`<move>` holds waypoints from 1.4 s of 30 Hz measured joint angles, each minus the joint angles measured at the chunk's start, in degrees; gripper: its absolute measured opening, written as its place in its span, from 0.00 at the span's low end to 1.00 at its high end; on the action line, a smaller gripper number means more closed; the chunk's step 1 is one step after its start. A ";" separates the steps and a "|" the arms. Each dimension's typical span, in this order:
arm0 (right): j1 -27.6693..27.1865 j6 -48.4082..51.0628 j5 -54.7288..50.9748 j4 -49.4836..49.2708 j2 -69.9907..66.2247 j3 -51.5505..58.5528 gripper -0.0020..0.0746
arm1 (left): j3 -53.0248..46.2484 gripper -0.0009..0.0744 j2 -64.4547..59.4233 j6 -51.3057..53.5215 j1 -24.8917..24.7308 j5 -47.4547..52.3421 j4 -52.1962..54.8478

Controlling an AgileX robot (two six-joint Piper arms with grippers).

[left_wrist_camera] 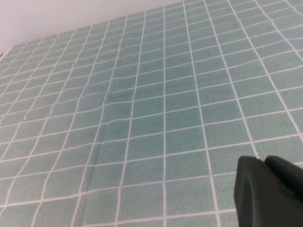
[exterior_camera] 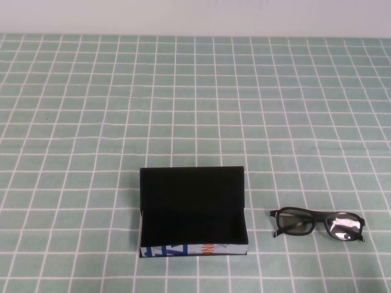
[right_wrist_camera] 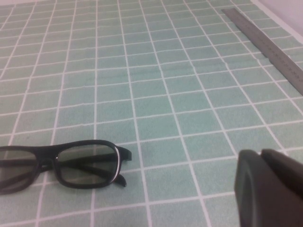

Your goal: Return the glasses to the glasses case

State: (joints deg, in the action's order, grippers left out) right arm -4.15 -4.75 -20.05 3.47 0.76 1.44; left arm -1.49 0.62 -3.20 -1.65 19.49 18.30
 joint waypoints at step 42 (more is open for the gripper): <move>0.00 0.05 62.68 -10.56 0.09 -2.17 0.01 | 0.00 0.01 0.00 -10.47 0.00 0.00 -0.10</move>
State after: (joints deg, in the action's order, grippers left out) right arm -4.15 -4.70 42.64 -7.09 0.85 -0.73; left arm -1.49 0.62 -13.67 -1.65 19.49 18.20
